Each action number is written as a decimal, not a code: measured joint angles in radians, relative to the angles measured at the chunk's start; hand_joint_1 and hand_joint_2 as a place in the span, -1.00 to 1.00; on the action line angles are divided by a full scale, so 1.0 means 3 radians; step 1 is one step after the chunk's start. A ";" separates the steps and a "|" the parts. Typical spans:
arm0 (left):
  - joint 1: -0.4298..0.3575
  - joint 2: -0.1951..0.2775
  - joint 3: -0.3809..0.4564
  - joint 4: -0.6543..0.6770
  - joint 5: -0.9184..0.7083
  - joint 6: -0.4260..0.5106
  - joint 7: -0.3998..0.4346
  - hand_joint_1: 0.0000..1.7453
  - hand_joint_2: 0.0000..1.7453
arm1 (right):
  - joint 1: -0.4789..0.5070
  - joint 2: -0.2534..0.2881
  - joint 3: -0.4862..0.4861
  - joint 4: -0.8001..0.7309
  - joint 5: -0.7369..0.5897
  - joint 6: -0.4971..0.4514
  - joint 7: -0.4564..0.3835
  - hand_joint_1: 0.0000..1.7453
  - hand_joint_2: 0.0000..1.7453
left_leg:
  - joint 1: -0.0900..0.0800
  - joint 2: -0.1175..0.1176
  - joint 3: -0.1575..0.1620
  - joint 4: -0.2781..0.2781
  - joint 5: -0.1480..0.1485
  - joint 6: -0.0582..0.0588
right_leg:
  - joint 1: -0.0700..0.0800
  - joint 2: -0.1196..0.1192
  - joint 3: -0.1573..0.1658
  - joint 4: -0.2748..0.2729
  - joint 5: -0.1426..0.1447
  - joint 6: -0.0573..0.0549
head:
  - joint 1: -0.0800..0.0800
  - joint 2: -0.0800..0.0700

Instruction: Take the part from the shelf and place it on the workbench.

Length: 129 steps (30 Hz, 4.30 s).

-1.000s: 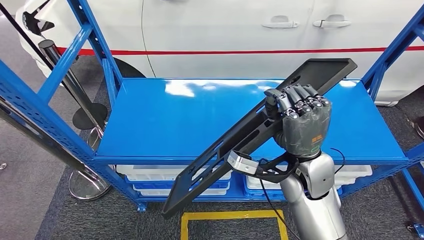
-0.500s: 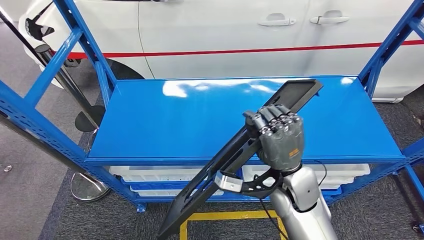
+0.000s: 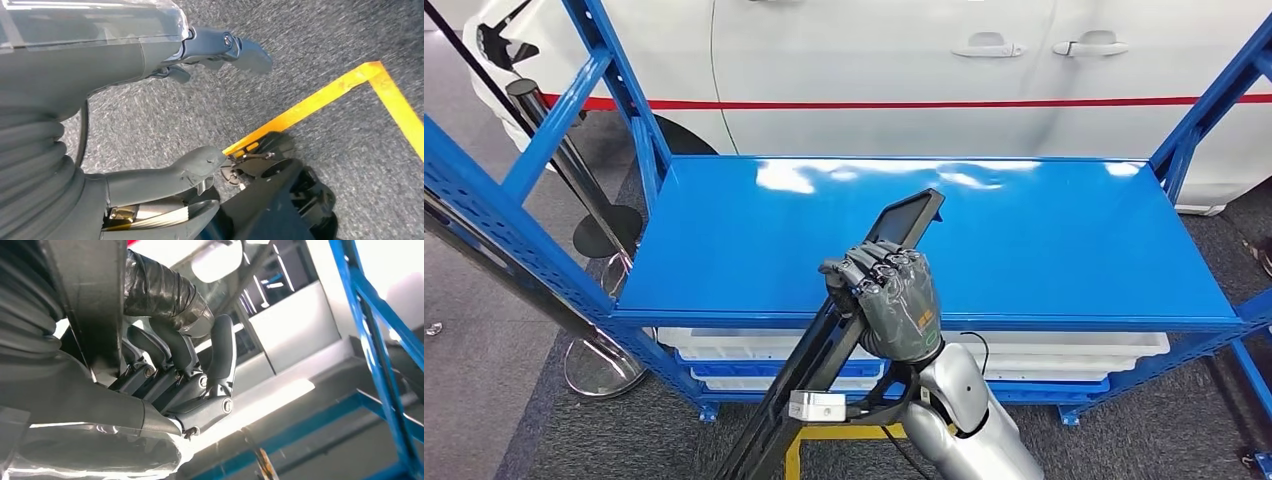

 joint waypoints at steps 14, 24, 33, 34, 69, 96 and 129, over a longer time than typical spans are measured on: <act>-0.0005 0.0015 0.0013 0.0000 0.0001 0.0020 0.0009 -1.00 1.00 | -0.0218 0.0072 0.0274 0.0193 -0.0102 -0.0004 0.0054 1.00 1.00 | 0.0032 -0.0002 -0.0393 0.0893 -0.0473 -0.0202 | 0.0004 -0.0007 0.0391 -0.0872 0.0413 -0.0150 | -0.0001 0.0000; 0.0035 0.0005 0.0064 0.0000 0.0003 0.0032 0.0007 -1.00 1.00 | -0.0399 0.0127 0.0392 0.0300 -0.0109 -0.0037 0.0052 1.00 1.00 | 0.0012 -0.0003 0.0021 0.0056 -0.0063 -0.0090 | 0.0019 -0.0003 0.0361 -0.0858 0.0428 -0.0059 | 0.0000 0.0000; 0.0033 -0.0021 0.0088 0.0000 0.0004 0.0037 0.0008 -1.00 1.00 | -0.0430 0.0134 0.0416 0.0353 -0.0126 -0.0048 0.0050 1.00 1.00 | 0.0011 0.0004 -0.0049 0.0058 0.0001 -0.0021 | 0.0010 0.0000 0.0253 -0.0390 0.0187 -0.0030 | 0.0001 0.0000; 0.0032 -0.0025 0.0088 0.0000 0.0004 0.0036 0.0007 -1.00 1.00 | -0.0435 0.0134 0.0418 0.0353 -0.0130 -0.0048 0.0049 1.00 1.00 | 0.0003 0.0002 -0.0061 0.0078 -0.0003 -0.0031 | 0.0013 0.0000 0.0364 -0.0595 0.0256 -0.0038 | 0.0000 0.0000; -0.0088 -0.0044 0.0152 -0.0034 -0.0088 -0.0035 0.0087 -1.00 1.00 | -0.0509 0.0194 0.0469 0.0452 -0.0065 -0.0059 0.0086 1.00 1.00 | -0.0003 0.0016 -0.0189 0.0084 0.0134 -0.0110 | 0.0051 -0.0002 0.0610 -0.0901 0.0255 -0.0109 | 0.0001 0.0000; -0.0080 -0.0017 0.0183 -0.0053 -0.0134 -0.0039 0.0178 -1.00 1.00 | -0.0518 0.0242 0.0486 0.0599 -0.0096 -0.0025 0.0115 1.00 1.00 | 0.0006 0.0027 -0.0109 0.0036 0.0060 -0.0066 | 0.0003 -0.0002 0.0537 -0.0718 0.0247 -0.0015 | -0.0002 0.0000; -0.0098 -0.0014 0.0228 -0.0053 -0.0226 -0.0091 0.0179 -1.00 1.00 | -0.0590 0.0276 0.0516 0.0622 -0.0068 -0.0068 0.0117 1.00 1.00 | -0.0002 0.0041 -0.0163 0.0063 0.0108 -0.0122 | 0.0039 -0.0002 0.0598 -0.0884 0.0232 -0.0080 | -0.0002 0.0000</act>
